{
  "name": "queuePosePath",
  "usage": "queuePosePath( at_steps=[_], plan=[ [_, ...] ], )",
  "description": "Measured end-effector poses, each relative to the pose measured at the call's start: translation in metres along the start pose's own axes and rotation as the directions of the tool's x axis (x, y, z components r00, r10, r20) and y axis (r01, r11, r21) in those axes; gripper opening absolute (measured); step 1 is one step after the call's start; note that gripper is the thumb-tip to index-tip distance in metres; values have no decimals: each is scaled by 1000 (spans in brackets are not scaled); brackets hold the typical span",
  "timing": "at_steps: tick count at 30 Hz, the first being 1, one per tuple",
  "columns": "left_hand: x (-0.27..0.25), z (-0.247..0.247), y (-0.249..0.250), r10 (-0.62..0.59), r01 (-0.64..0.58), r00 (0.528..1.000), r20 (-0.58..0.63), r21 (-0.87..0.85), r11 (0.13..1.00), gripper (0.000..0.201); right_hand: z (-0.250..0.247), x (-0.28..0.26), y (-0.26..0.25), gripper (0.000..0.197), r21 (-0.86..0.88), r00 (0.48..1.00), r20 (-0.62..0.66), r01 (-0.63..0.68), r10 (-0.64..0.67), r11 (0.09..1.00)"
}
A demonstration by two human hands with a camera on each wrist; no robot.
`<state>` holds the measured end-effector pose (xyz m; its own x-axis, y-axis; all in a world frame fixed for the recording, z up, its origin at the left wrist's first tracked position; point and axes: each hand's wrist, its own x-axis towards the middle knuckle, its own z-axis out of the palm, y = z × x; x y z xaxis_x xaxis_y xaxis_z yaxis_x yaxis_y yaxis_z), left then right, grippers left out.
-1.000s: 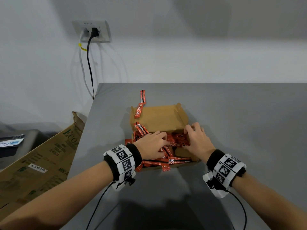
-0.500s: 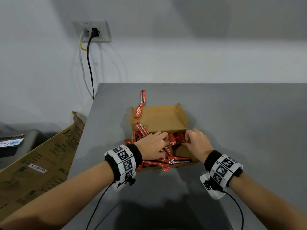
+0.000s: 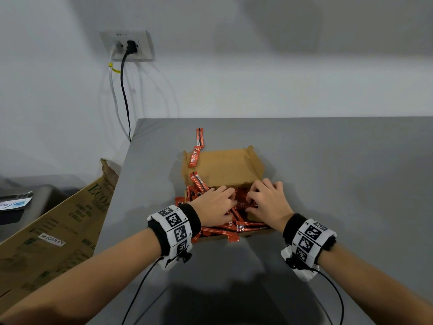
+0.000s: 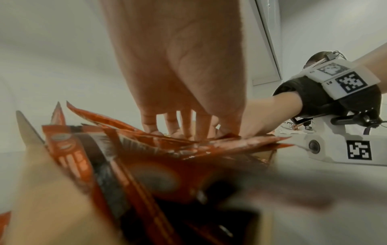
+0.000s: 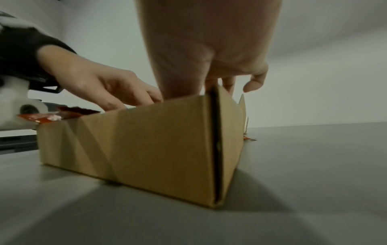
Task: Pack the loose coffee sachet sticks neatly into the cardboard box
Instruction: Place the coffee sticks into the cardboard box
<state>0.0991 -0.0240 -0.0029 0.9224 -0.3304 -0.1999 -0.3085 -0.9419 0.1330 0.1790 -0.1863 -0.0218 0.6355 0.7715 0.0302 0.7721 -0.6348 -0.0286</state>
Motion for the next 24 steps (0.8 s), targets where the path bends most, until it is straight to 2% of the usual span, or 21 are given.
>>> queuePosePath(
  at_steps=[4, 8, 13, 21, 24],
  plan=[
    [-3, 1, 3, 49, -50, 999, 10, 57, 997, 42, -1, 4, -1, 14, 71, 997, 66, -34, 30, 997],
    [-4, 4, 11, 6, -13, 999, 44, 145, 989, 47, 3, 6, -1, 20, 165, 996, 37, -87, 82, 982],
    [-3, 8, 12, -23, 16, 998, 53, 126, 992, 43, 5, 8, -2, 19, 207, 989, 55, -148, 139, 967],
    [-5, 7, 10, -47, 32, 994, 100, 145, 989, 51, 5, 9, -3, 20, 231, 983, 69, -181, 169, 956],
    [-2, 7, 13, -67, 46, 991, 113, 177, 983, 48, 6, 9, -2, 19, 211, 985, 63, -169, 159, 963]
  ],
)
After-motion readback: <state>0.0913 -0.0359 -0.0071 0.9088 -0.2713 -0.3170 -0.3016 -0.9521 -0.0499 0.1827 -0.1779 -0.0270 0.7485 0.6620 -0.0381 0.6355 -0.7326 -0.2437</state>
